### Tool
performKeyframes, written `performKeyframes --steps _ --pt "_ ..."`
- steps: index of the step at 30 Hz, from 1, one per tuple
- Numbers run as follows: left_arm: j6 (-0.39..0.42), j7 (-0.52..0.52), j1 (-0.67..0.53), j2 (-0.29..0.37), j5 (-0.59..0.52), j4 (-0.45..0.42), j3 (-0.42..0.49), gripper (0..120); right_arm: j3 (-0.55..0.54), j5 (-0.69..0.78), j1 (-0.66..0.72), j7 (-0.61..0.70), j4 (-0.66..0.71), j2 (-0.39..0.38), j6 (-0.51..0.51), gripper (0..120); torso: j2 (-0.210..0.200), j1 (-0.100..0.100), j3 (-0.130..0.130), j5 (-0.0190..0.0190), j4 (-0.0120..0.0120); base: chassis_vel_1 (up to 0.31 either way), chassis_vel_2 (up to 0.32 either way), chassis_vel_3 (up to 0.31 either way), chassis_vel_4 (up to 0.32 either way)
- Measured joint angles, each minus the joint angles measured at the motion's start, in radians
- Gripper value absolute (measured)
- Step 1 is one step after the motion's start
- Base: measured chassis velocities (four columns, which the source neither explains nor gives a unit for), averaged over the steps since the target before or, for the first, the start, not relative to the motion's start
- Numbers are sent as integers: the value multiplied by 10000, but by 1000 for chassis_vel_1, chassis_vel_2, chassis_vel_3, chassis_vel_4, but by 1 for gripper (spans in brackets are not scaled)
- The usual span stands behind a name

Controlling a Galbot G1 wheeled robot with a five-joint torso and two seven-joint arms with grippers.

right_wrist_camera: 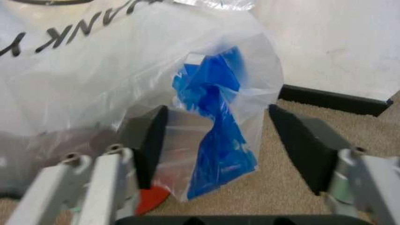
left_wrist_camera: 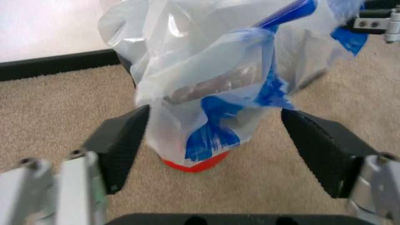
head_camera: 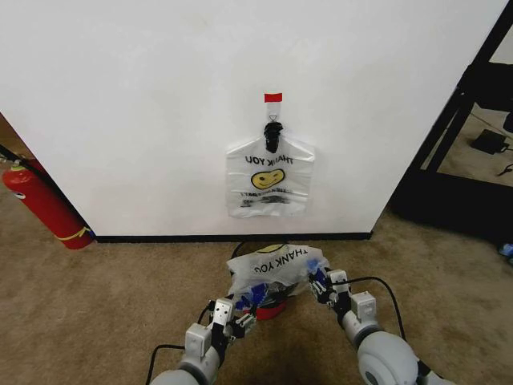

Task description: Pick up the garbage bag from the wall and place it over the trash bin.

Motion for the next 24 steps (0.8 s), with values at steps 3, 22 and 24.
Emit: performKeyframes --steps 3,22,24 --pt "-26 45 421 47 181 -182 -158 97 -21 -108 -92 -72 54 -76 1 77 0 0 0 1 -2 0 0 0 0" --pt "-52 47 1626 52 125 -1889 -1369 100 442 -451 -1209 -544 1263 -700 300 100 0 0 1 0 2 0 0 0 0" --pt "115 -98 1290 83 -424 -2074 -1537 100 643 -601 -1435 -716 1349 -677 555 100 0 0 1 0 2 0 0 0 0"
